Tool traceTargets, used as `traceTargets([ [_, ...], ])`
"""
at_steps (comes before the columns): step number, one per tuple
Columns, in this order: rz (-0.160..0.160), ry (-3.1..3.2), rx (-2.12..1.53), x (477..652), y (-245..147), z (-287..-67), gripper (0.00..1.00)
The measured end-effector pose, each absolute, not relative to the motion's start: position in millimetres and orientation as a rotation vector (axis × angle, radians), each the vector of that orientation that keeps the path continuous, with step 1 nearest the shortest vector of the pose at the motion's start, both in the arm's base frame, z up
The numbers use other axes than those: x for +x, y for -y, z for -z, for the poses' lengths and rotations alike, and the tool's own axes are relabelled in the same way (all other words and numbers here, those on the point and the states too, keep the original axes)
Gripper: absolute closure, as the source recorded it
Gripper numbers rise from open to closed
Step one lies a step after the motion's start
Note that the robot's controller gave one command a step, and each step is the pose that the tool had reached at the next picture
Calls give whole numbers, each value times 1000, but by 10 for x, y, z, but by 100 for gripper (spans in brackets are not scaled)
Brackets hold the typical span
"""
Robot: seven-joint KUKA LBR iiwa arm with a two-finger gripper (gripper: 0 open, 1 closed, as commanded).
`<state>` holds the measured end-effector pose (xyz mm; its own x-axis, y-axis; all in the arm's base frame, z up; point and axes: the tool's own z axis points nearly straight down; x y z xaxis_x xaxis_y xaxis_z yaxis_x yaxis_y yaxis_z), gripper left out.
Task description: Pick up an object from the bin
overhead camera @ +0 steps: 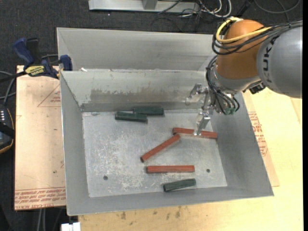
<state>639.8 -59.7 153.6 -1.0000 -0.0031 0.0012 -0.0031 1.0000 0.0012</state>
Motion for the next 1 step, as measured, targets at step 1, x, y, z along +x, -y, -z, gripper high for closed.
traceTargets([
  [1,2,3143,-120,6490,753,-1215,0],
])
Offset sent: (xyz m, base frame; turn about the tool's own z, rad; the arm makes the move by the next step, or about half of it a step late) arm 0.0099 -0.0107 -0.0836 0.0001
